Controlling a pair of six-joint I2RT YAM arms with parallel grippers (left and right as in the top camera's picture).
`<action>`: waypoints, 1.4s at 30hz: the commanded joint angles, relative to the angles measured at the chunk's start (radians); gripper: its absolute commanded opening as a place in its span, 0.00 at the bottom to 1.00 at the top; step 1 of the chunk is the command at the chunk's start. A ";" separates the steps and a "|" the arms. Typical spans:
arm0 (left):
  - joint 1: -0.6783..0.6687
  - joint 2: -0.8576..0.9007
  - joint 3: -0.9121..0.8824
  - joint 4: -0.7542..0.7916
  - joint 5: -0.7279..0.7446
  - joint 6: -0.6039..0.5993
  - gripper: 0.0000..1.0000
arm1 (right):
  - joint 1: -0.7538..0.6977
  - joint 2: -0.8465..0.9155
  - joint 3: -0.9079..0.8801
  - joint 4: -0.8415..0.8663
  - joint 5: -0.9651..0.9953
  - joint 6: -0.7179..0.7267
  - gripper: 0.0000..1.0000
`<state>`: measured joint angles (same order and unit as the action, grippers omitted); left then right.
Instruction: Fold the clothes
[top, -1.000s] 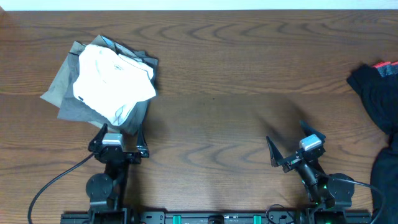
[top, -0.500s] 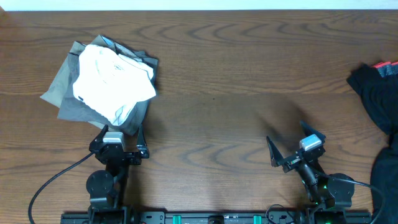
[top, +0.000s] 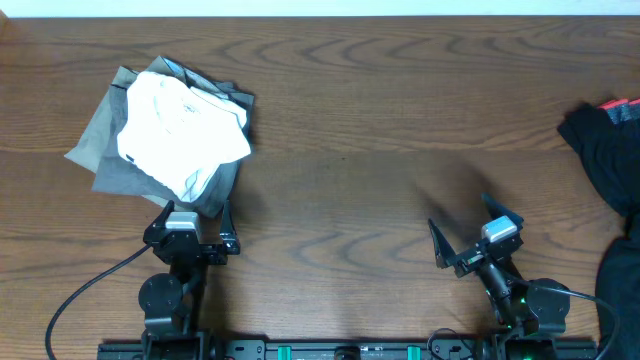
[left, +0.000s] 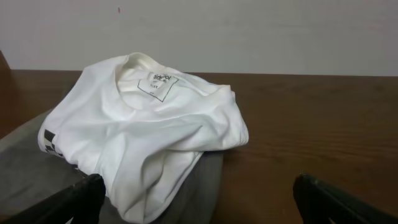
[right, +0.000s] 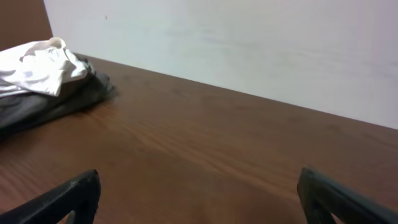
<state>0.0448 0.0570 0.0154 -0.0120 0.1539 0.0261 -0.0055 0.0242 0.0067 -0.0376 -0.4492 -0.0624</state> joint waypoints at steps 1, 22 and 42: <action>0.004 -0.002 -0.011 -0.043 0.021 -0.002 0.98 | -0.007 0.000 -0.001 -0.005 -0.004 0.009 0.99; 0.005 -0.053 -0.011 -0.043 0.021 -0.002 0.98 | -0.007 0.000 -0.001 -0.005 -0.004 0.009 0.99; 0.005 -0.053 -0.011 -0.043 0.021 -0.002 0.98 | -0.007 0.000 -0.001 -0.005 -0.004 0.009 0.99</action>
<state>0.0452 0.0128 0.0158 -0.0132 0.1539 0.0261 -0.0055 0.0242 0.0067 -0.0376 -0.4492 -0.0624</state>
